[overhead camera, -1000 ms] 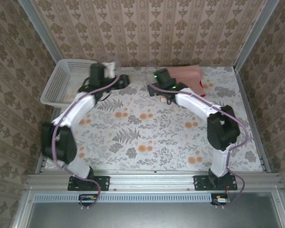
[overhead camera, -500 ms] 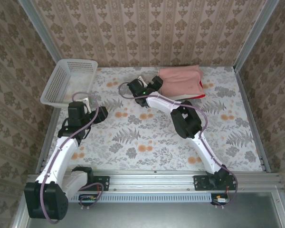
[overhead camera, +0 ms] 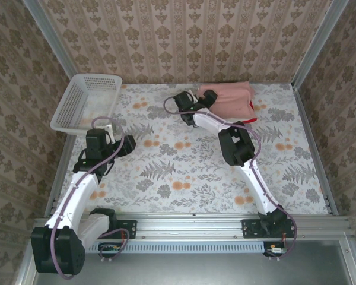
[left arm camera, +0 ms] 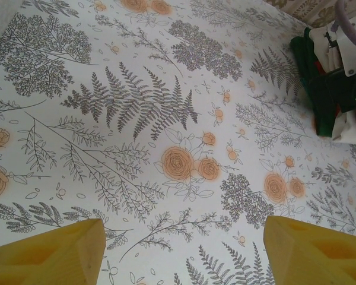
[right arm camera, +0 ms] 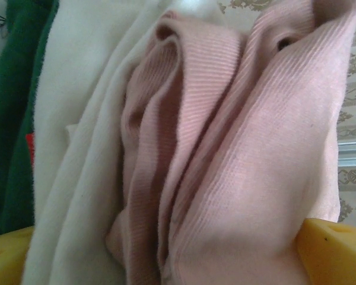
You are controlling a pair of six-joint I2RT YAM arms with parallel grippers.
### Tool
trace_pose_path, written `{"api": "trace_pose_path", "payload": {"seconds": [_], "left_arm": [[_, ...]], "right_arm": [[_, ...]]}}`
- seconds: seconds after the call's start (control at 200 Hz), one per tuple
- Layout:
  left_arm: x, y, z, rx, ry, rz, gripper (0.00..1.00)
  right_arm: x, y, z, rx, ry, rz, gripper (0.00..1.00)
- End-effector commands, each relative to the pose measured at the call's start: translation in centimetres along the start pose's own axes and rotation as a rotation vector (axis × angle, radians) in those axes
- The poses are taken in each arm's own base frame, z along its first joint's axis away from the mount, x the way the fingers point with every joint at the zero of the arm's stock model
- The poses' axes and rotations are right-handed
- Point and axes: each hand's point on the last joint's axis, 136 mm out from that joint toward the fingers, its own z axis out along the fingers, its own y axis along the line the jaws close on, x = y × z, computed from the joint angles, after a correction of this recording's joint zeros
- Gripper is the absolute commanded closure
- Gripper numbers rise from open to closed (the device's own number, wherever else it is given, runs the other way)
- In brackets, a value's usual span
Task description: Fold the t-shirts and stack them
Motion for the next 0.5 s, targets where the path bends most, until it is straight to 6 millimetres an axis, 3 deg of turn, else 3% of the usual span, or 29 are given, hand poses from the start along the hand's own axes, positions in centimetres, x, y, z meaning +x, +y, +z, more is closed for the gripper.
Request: {"api": "trace_pose_path", "payload": {"seconds": [0.0, 0.315, 0.495], "left_arm": [[-0.8, -0.7, -0.3, 0.035, -0.024, 0.028, 0.28], [-1.2, -0.9, -0.4, 0.038, -0.03, 0.034, 0.28], [-1.3, -0.8, -0.1, 0.031, -0.016, 0.038, 0.28]], "right_arm": [[2.5, -1.5, 1.7, 0.016, 0.072, -0.013, 0.0], [9.8, -5.5, 7.2, 0.016, 0.209, 0.064, 0.0], [13.0, -8.2, 9.3, 0.024, 0.271, 0.138, 0.0]]}}
